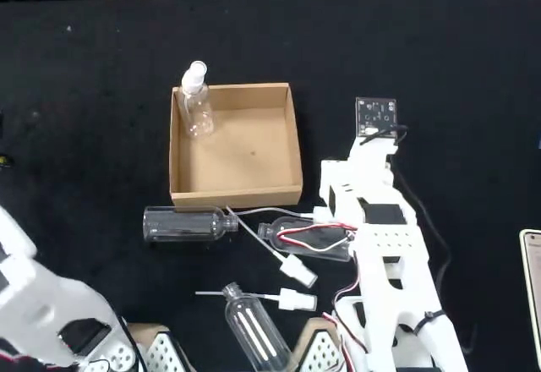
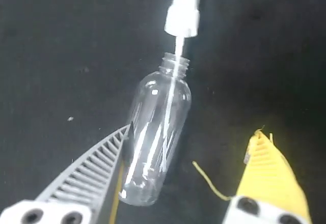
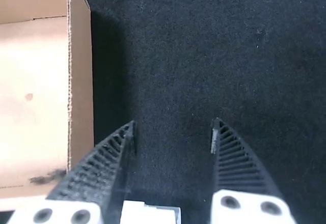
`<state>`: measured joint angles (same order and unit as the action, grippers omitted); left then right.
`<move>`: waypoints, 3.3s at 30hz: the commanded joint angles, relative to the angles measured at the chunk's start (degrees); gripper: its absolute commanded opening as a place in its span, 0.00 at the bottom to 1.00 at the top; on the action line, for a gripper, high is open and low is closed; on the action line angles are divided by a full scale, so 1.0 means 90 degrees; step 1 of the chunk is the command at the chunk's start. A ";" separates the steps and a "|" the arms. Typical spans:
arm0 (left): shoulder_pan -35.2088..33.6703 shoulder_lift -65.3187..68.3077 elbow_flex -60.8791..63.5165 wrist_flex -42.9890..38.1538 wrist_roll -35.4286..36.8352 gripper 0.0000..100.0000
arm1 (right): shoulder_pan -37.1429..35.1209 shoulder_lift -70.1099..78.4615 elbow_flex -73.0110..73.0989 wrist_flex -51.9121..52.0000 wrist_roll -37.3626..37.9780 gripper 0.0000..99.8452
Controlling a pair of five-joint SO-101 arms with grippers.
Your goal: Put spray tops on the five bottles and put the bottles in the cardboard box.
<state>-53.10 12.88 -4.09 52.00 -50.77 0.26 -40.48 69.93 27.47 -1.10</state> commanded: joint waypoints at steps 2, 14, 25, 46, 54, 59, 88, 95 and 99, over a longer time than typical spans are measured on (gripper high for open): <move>-0.0132 0.0889 -0.1880 0.0508 -0.0400 0.32 | 0.0117 -0.0327 -0.0054 -0.0156 0.0020 0.21; -0.0132 0.3487 -0.5143 0.1719 -0.0869 0.33 | 0.0117 -0.0327 -0.0044 -0.0156 0.0020 0.21; -0.0161 0.5109 -0.7292 0.2745 -0.1436 0.32 | 0.0117 -0.0327 -0.0044 -0.0156 0.0020 0.21; 0.0044 0.5411 -0.8122 0.4640 -0.1504 0.29 | 0.0117 -0.0327 -0.0054 -0.0156 0.0020 0.21; 0.0220 0.5402 -0.8132 0.5216 -0.1455 0.14 | 0.0117 -0.0327 -0.0054 -0.0156 0.0020 0.21; 0.0171 0.5333 -0.8132 0.5402 -0.1241 0.14 | 0.0117 -0.0327 -0.0063 -0.0156 0.0020 0.21; 0.0415 0.4230 -0.6452 0.5441 0.0117 0.14 | 0.0117 -0.0327 -0.0063 -0.0156 0.0020 0.21; 0.0845 0.2852 -0.4274 0.5099 0.0117 0.14 | 0.0117 -0.0327 -0.0054 -0.0156 0.0020 0.21; 0.0913 0.2256 -0.2740 0.4005 0.0244 0.14 | 0.0117 -0.0327 -0.0054 -0.0156 0.0020 0.21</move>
<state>-45.80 40.75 -36.62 94.55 -49.98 0.26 -40.48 69.93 27.47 -1.10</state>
